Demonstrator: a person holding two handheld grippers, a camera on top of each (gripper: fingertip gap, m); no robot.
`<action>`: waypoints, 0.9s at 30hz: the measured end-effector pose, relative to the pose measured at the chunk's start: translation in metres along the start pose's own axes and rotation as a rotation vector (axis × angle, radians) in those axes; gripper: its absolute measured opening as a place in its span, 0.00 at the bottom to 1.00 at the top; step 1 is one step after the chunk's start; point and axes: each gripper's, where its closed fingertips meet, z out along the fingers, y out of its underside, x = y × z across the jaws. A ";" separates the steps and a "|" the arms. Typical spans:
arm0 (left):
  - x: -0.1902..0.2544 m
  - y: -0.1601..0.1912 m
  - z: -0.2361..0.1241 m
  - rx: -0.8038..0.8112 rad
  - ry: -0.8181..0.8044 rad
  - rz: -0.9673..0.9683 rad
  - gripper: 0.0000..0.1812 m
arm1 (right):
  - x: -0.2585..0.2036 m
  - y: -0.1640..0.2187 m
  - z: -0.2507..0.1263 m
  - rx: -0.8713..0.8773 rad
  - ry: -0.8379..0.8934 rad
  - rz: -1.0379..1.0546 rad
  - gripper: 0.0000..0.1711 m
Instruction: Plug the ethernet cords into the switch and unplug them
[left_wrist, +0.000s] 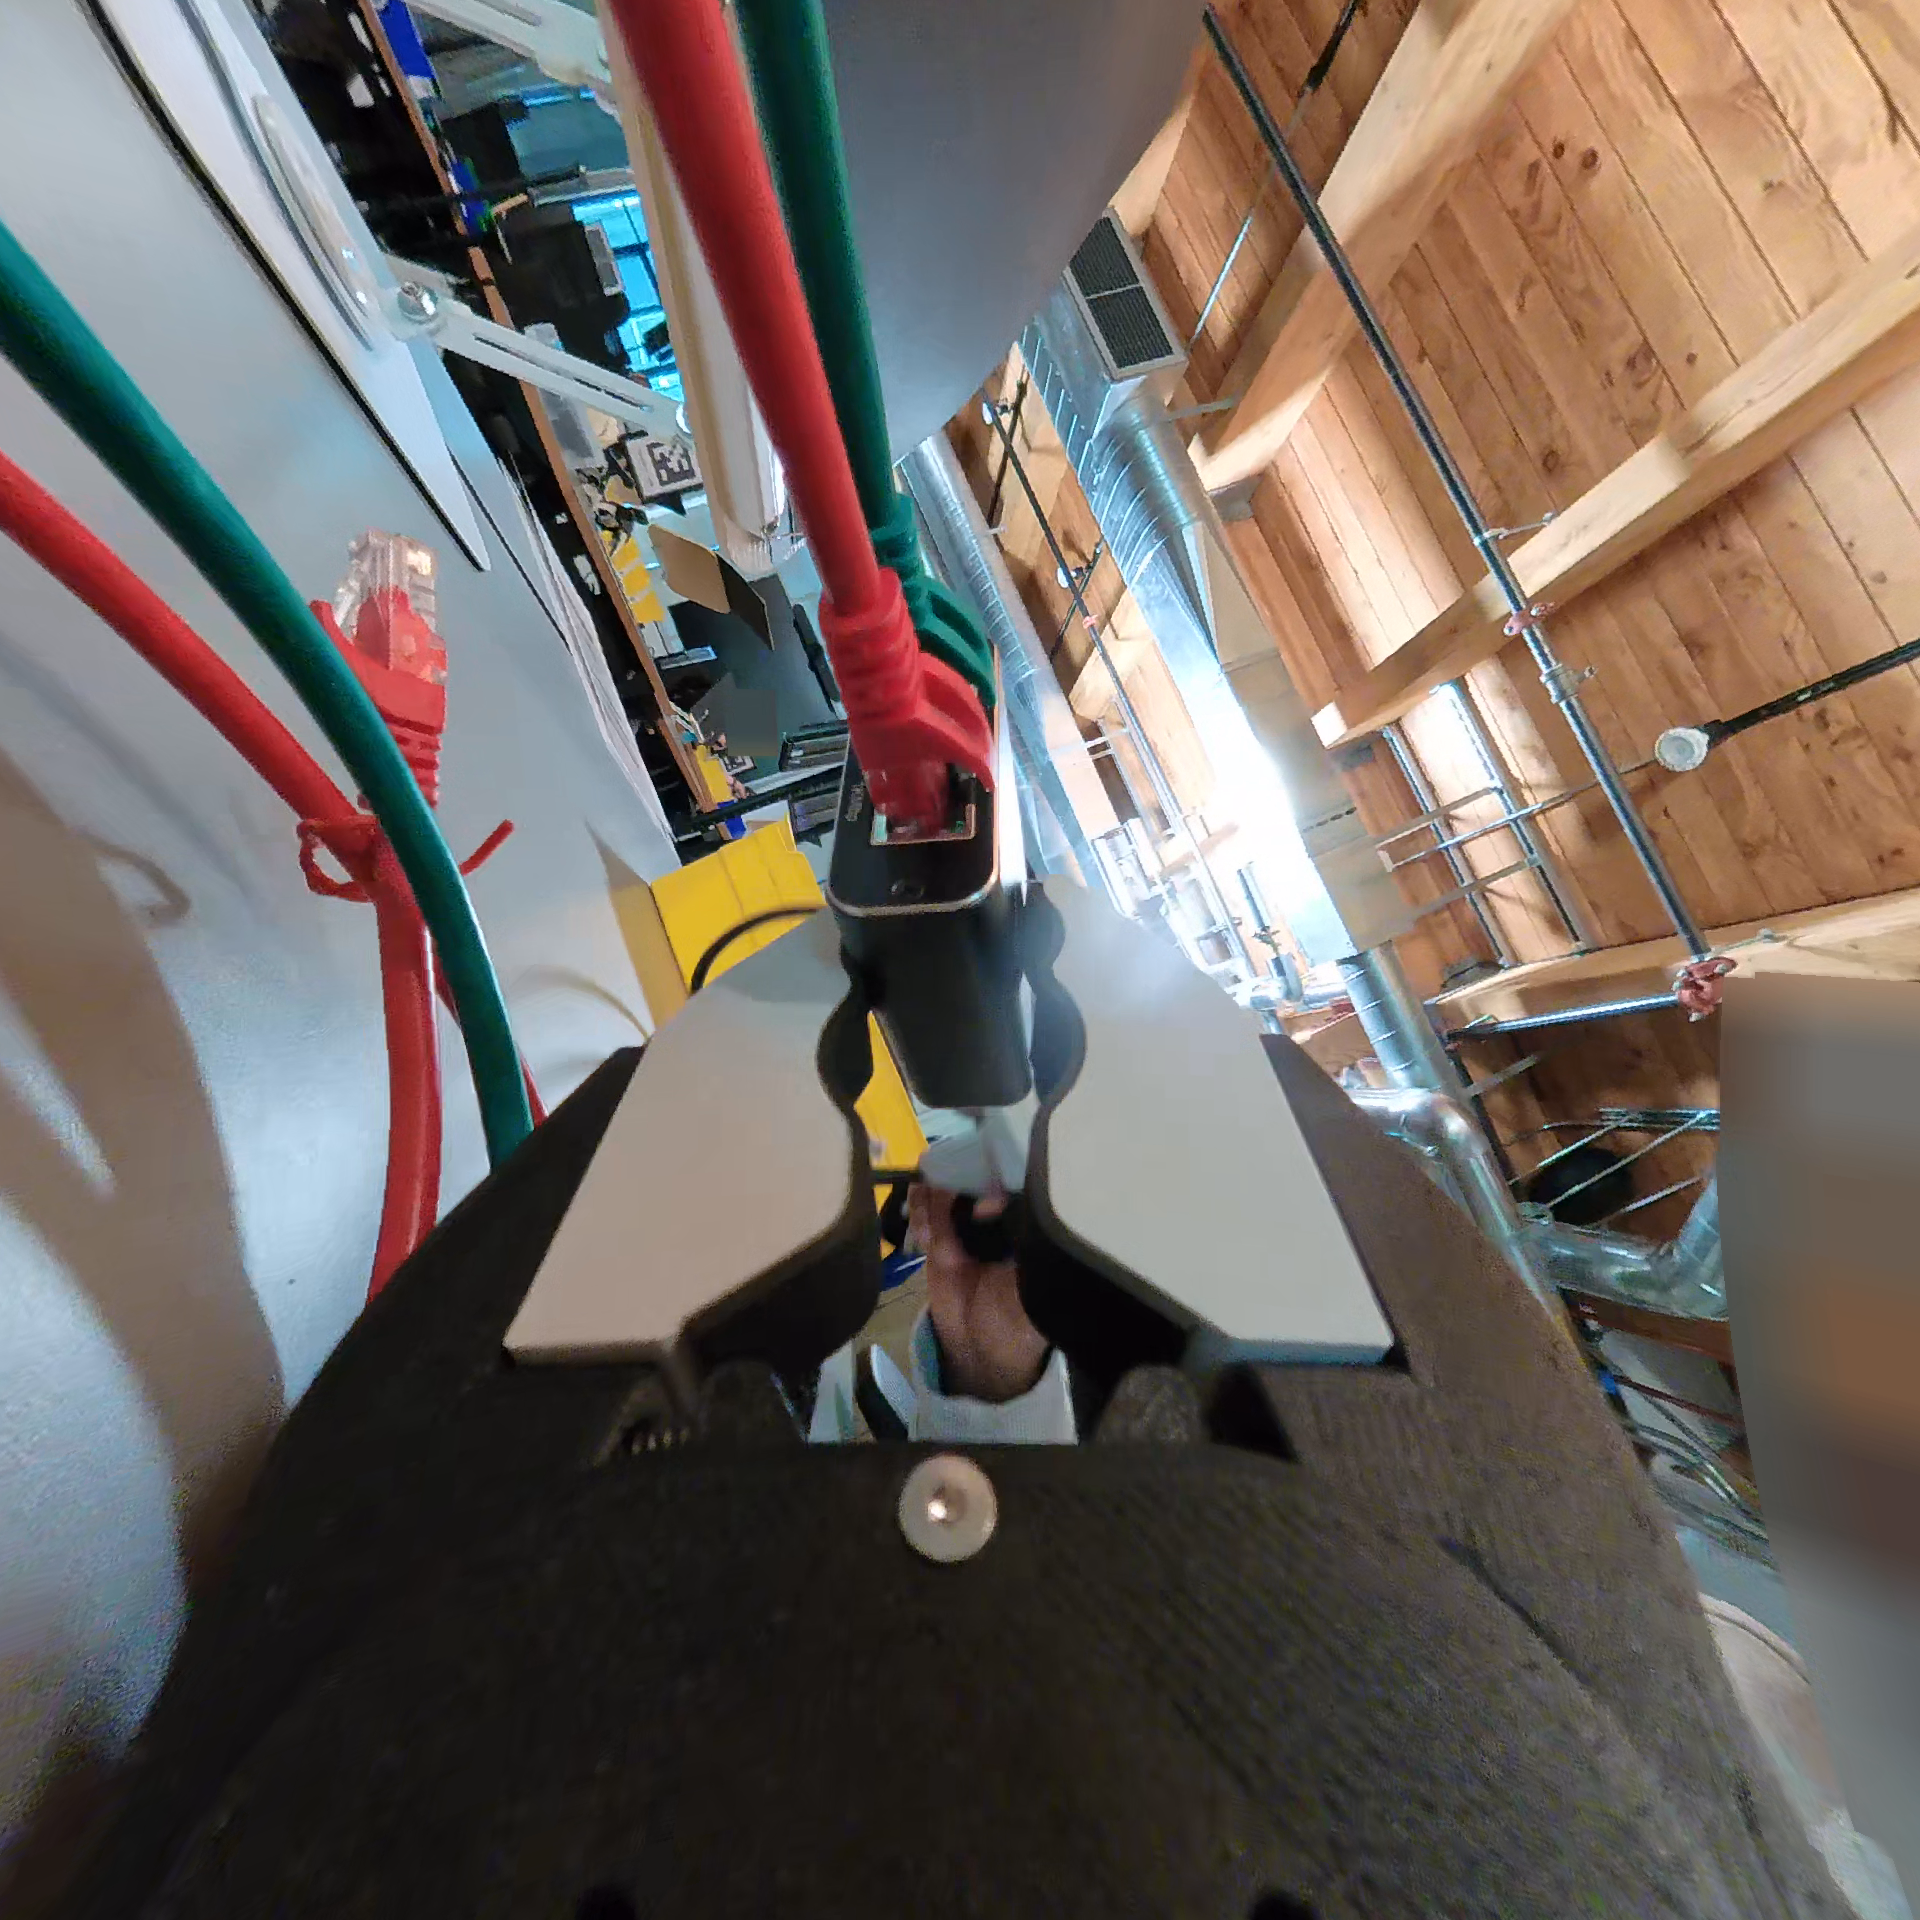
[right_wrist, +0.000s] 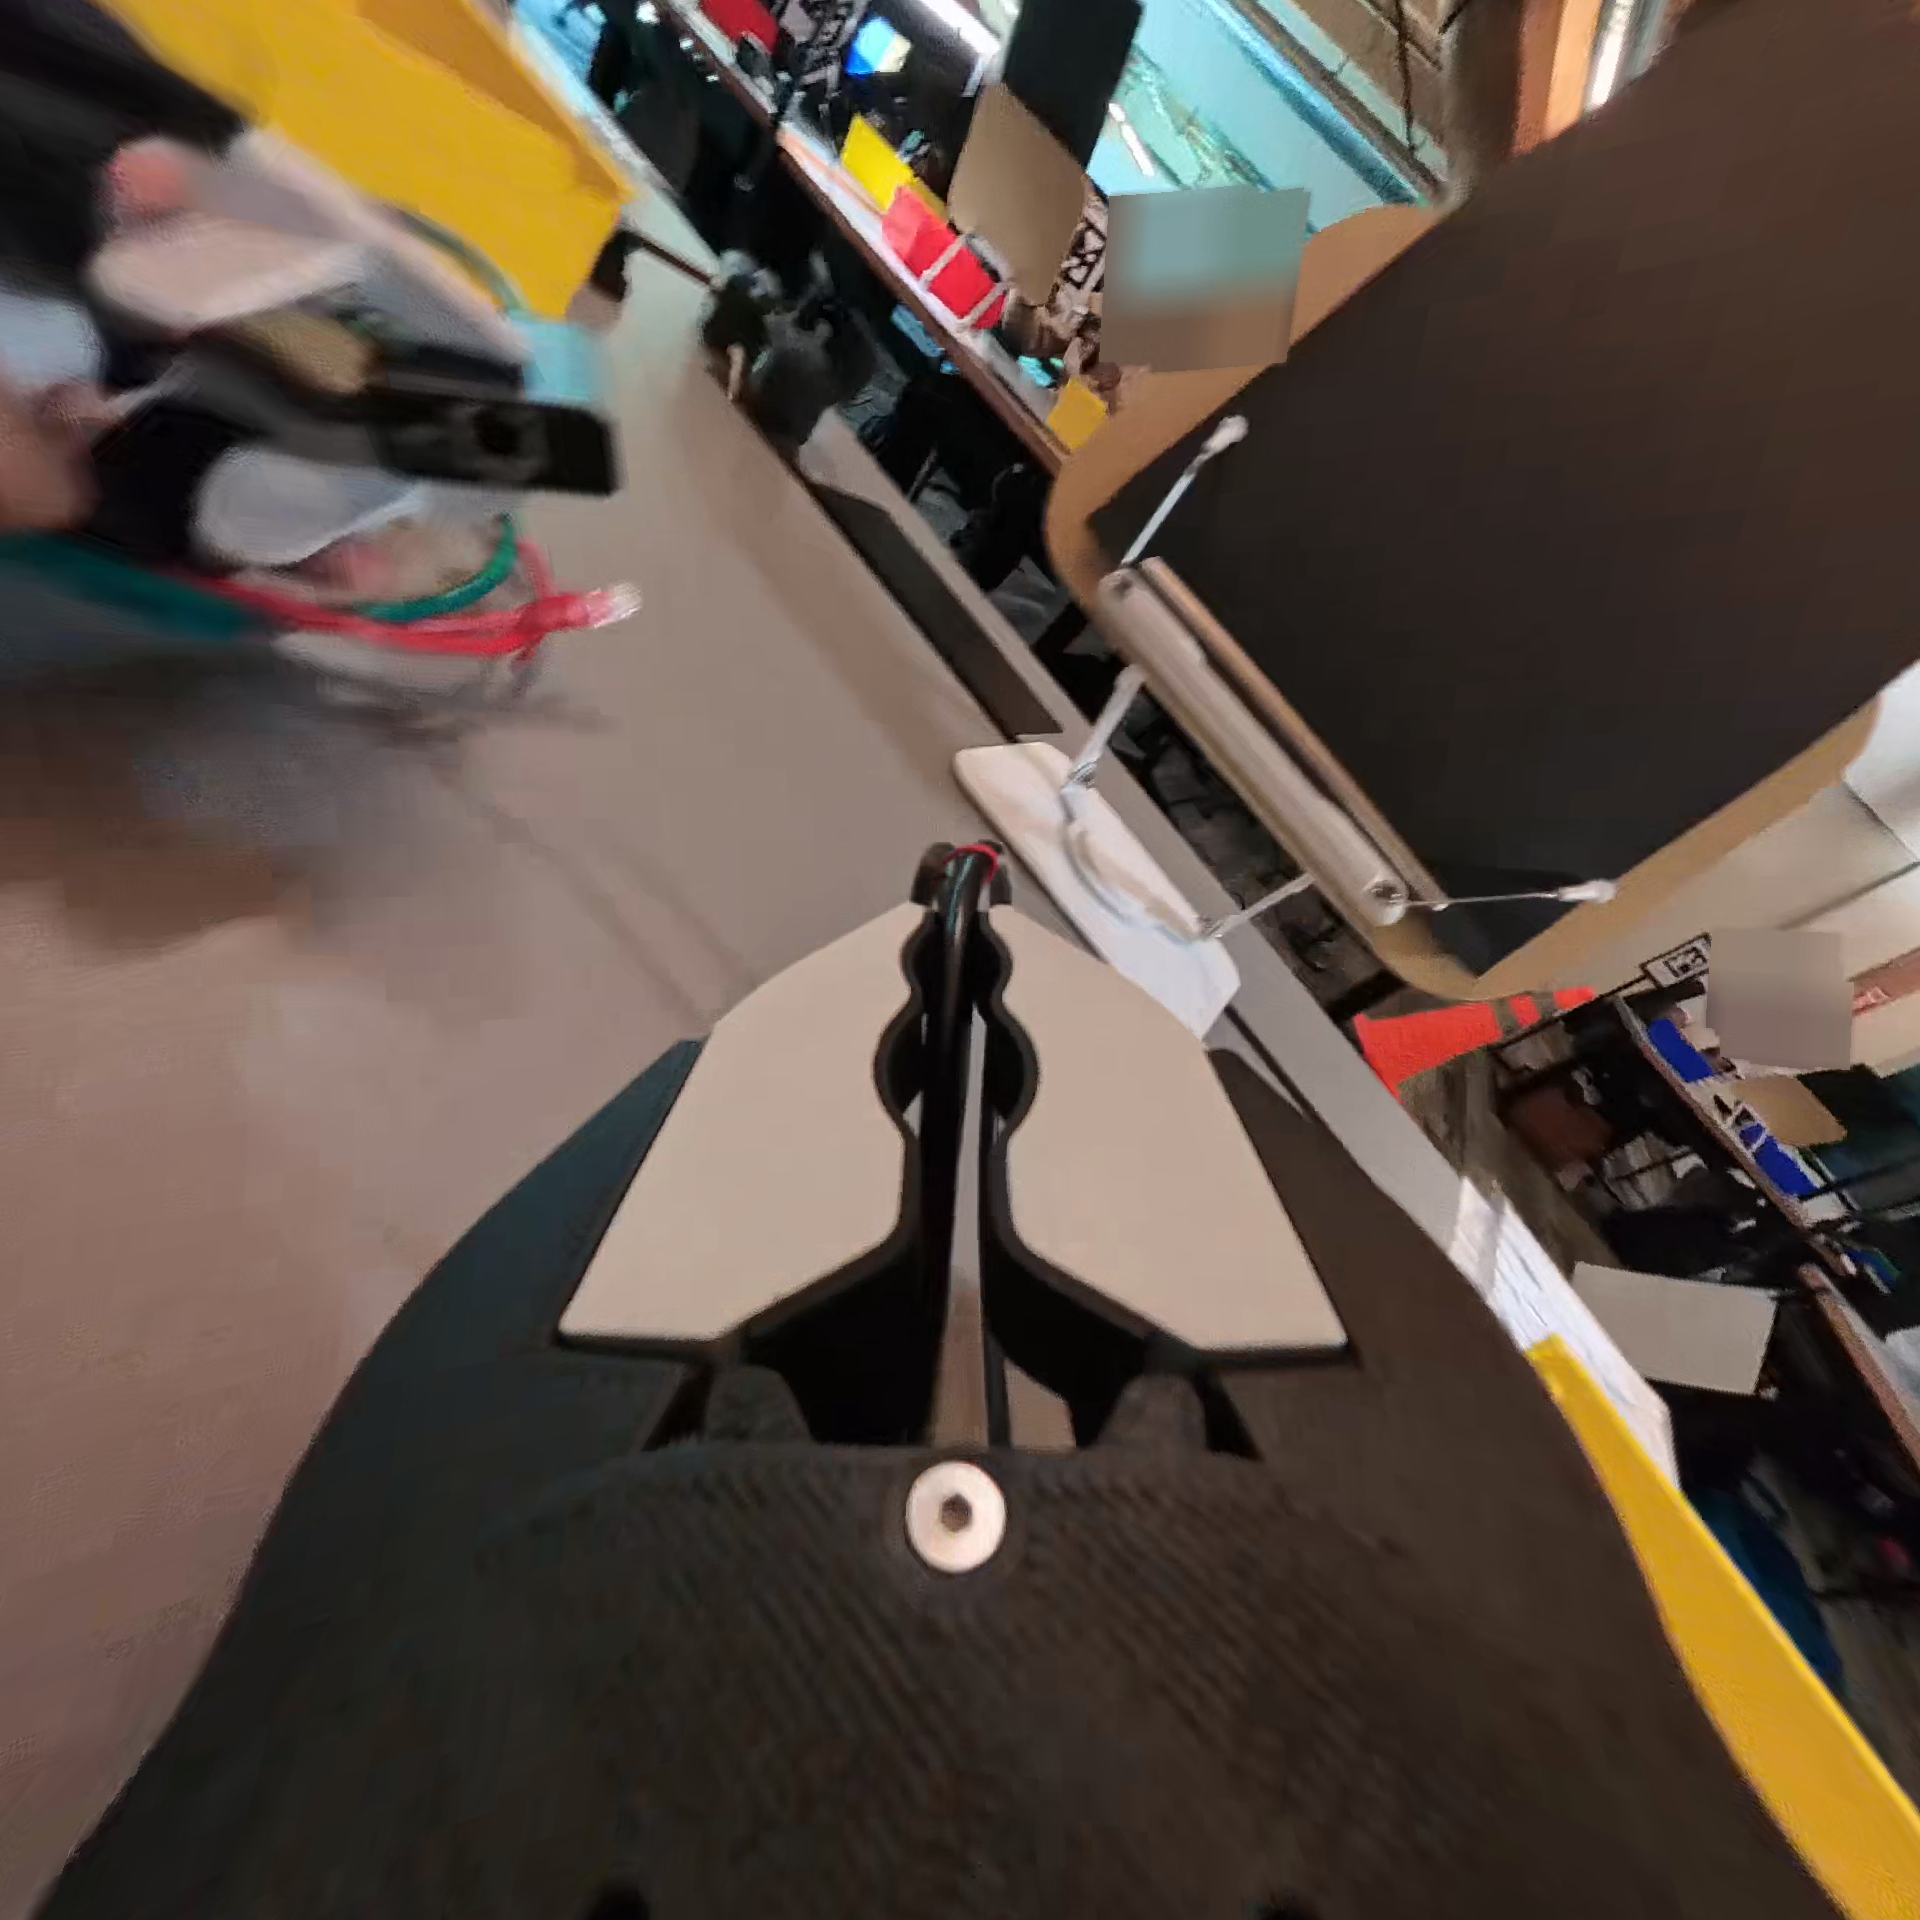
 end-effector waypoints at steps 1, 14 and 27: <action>0.000 0.000 0.000 0.003 0.000 0.008 0.15 | -0.018 0.006 -0.005 -0.016 -0.030 -0.025 0.03; 0.001 0.007 0.000 0.013 -0.015 0.121 0.15 | -0.045 -0.032 -0.035 0.246 -0.285 0.324 0.14; -0.004 0.014 0.001 0.006 -0.019 0.026 0.15 | 0.028 0.025 -0.015 0.105 -0.030 0.602 0.11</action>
